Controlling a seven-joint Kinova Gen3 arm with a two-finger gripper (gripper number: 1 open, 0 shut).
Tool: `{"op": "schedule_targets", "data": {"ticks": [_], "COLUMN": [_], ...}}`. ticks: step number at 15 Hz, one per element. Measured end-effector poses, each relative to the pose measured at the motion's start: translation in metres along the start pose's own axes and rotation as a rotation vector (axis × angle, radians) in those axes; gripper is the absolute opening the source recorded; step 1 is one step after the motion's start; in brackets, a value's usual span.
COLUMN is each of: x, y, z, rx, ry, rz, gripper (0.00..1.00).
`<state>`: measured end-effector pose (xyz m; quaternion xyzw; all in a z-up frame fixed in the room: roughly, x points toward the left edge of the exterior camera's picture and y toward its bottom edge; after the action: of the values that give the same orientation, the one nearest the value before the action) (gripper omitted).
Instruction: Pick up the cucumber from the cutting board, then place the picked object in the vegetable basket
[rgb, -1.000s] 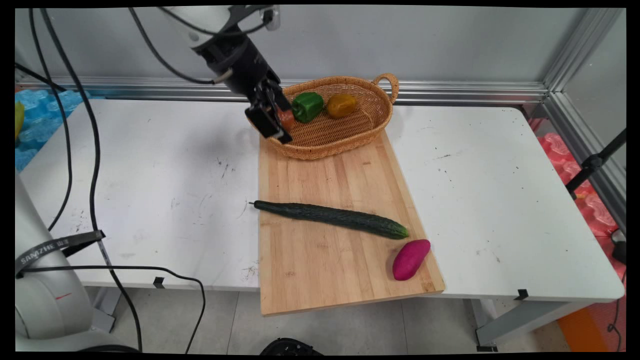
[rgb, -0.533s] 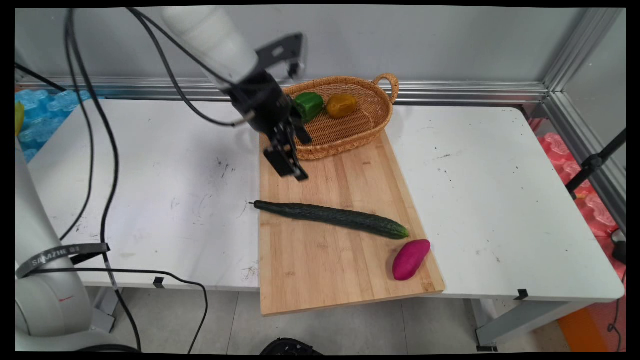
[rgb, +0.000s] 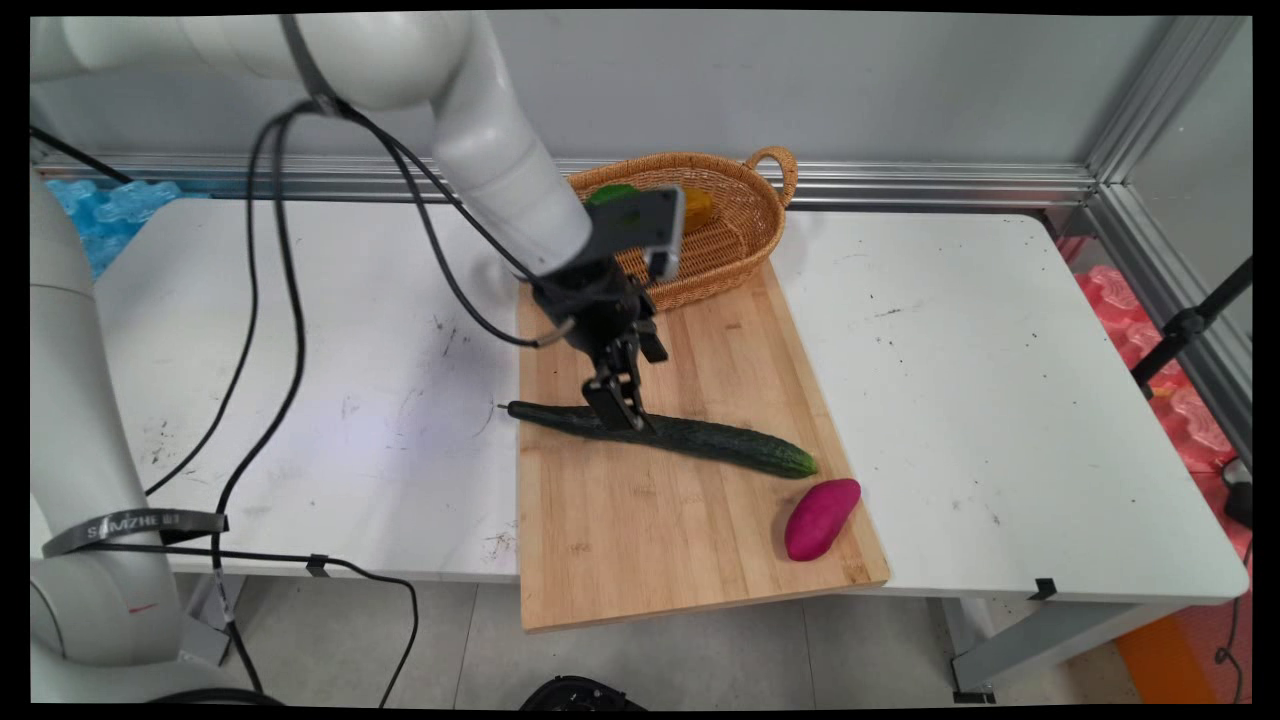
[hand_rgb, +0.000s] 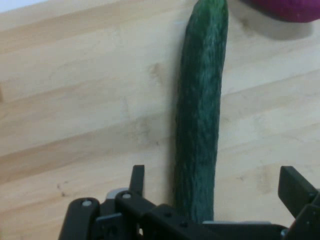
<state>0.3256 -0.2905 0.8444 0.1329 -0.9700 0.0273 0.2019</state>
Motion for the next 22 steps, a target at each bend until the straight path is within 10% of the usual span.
{"op": "schedule_targets", "data": {"ticks": [9,10,22], "x": [0.013,0.013,0.033], "y": [-0.001,-0.001,-0.012], "z": [0.064,0.068,0.037], "rx": [0.004,0.003,0.018], "ry": [-0.052,-0.056,-0.028], "rz": [0.039,0.044,0.072], "gripper": [1.0,0.0,0.0]}}
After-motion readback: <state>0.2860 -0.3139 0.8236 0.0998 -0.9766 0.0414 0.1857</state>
